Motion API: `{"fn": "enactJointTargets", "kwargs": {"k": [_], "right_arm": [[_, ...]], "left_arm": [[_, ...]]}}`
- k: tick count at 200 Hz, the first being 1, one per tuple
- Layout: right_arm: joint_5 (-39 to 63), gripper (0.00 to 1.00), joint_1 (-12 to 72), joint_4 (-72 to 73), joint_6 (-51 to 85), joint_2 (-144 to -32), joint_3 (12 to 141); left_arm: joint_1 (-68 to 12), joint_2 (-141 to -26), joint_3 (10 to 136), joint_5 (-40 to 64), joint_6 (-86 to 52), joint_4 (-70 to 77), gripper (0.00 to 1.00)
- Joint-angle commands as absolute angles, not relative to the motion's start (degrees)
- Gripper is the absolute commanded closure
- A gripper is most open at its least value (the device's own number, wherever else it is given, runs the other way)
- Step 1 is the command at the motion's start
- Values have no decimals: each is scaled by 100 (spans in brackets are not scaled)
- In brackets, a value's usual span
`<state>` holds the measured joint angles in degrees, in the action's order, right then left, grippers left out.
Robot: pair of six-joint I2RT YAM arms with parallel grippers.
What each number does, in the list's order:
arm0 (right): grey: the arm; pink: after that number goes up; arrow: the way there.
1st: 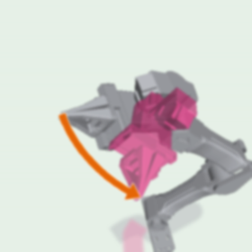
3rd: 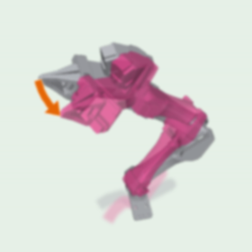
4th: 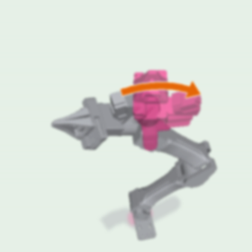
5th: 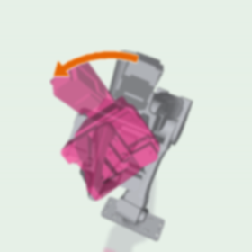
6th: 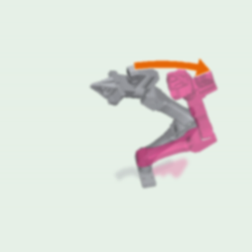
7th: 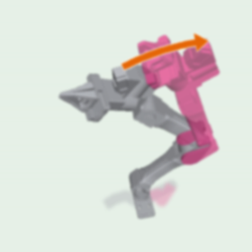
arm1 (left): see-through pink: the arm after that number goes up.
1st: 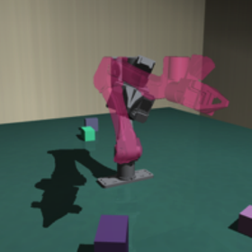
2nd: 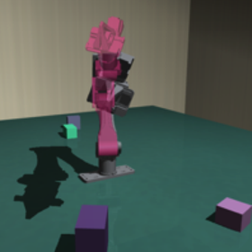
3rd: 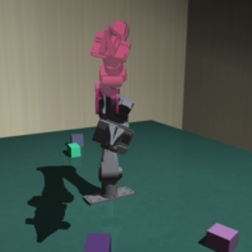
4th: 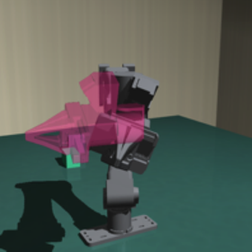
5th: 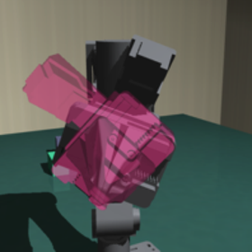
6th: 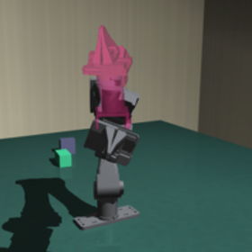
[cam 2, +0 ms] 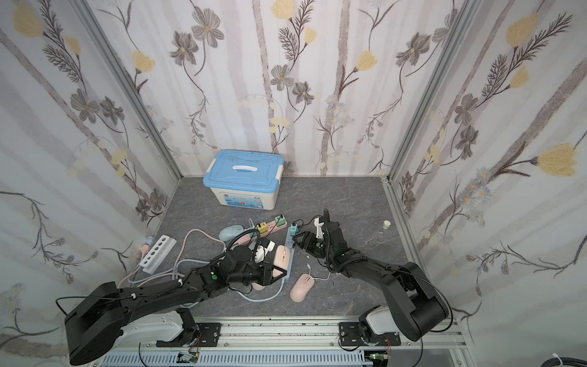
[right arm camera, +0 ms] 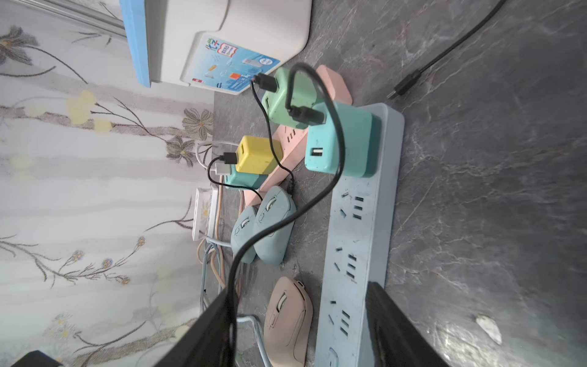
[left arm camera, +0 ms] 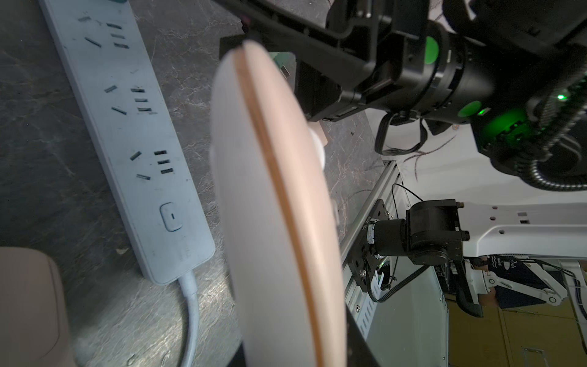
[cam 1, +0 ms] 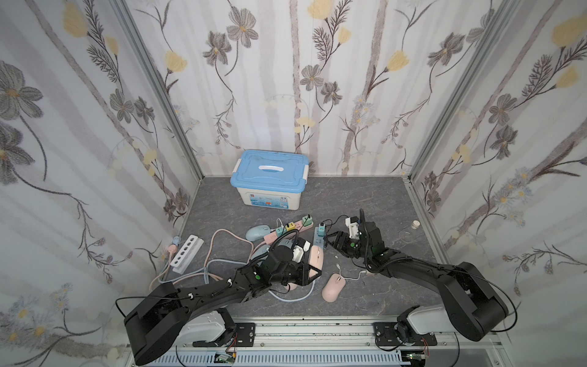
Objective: Unplug the wireless mouse
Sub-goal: Place the mouse at the center of the board.
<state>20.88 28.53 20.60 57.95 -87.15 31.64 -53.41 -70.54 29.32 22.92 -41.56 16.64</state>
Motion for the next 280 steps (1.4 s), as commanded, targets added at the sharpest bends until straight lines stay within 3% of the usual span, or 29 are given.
{"fn": "enactJointTargets", "kwargs": {"k": [1, 44, 86, 157, 221, 253, 280], "right_arm": [[962, 31, 2865, 1226, 5706, -8387, 3272], [-528, 23, 2807, 0, 5805, -7680, 3422], [-1179, 21, 2604, -361, 5929, -6817, 3103], [-1784, 21, 2320, -858, 6012, -5167, 2499], [-1710, 21, 2230, -873, 6040, -4933, 2360], [-1653, 21, 2224, -897, 6056, -4884, 2347], [-1657, 21, 2221, -898, 6076, -4736, 2303]], "left_arm": [[-5340, -7393, 3174, 2549, -4069, 1887, 100], [-5338, -8507, 3865, 3081, -4136, 1980, 100], [-5326, -9948, 5042, 3687, -4259, 2075, 100], [-5469, -11994, 7566, 3569, -4058, 9, 100], [-5511, -12617, 8466, 3095, -4234, -1339, 100], [-5520, -12669, 8574, 3011, -4279, -1551, 56], [-5526, -12649, 8561, 2980, -4256, -1614, 33]]}}
